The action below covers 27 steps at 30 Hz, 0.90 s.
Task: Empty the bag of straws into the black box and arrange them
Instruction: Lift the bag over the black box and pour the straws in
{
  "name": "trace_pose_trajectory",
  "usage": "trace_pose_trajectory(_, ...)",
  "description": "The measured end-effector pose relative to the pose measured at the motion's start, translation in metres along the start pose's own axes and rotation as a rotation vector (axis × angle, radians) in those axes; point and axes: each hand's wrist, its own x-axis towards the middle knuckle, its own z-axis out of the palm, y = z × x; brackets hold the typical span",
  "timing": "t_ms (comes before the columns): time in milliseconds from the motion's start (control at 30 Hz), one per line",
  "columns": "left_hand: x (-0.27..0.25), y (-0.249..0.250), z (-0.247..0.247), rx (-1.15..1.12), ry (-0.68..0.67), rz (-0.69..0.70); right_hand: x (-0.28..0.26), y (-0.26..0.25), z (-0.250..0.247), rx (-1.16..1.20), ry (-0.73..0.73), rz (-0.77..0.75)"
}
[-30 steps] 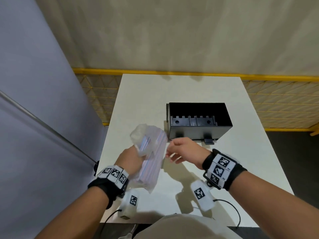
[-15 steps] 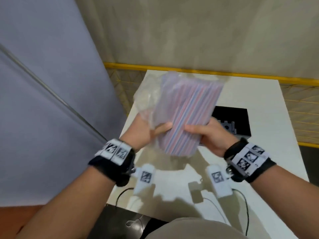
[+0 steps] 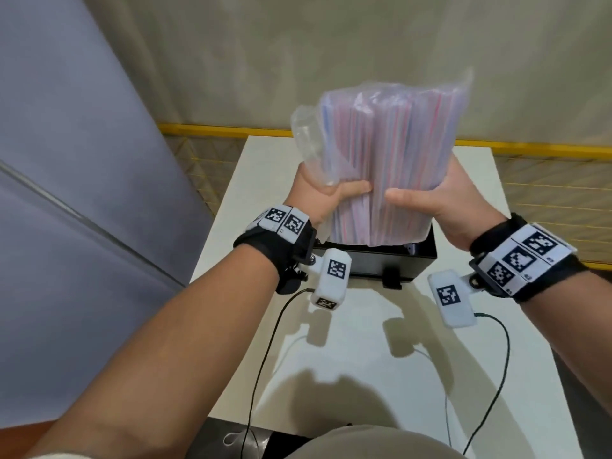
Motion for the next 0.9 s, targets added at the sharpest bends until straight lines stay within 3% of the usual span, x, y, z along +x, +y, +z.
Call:
trace_pose_trajectory(133, 0.0, -0.007, 0.007, -0.166, -0.048, -0.074, 0.006, -0.001, 0.004, -0.122, 0.169, 0.003)
trace_pose_trajectory(267, 0.006, -0.019, -0.001, -0.184, -0.11, -0.208, 0.014, -0.005, -0.004, -0.03, 0.361, 0.066)
trace_pose_trajectory(367, 0.008, -0.033, -0.002, -0.132, -0.048, -0.226, 0.016, -0.003, -0.004, -0.068, 0.317, 0.08)
trace_pose_trajectory(567, 0.011, -0.048, 0.0, -0.001, -0.011, -0.128, 0.016, -0.001, 0.003, -0.255, 0.221, 0.007)
trace_pose_trajectory(667, 0.011, -0.052, -0.003, 0.056, -0.012, -0.099, 0.017, 0.003, 0.003, -0.325, 0.244, -0.031)
trace_pose_trajectory(767, 0.014, -0.057, -0.006, -0.005, 0.002, -0.191, 0.02, 0.01, 0.0, -0.384, 0.315, -0.039)
trace_pose_trajectory(900, 0.021, -0.069, -0.006, 0.006, 0.029, -0.212, 0.022, 0.022, 0.0, -0.458, 0.326, -0.016)
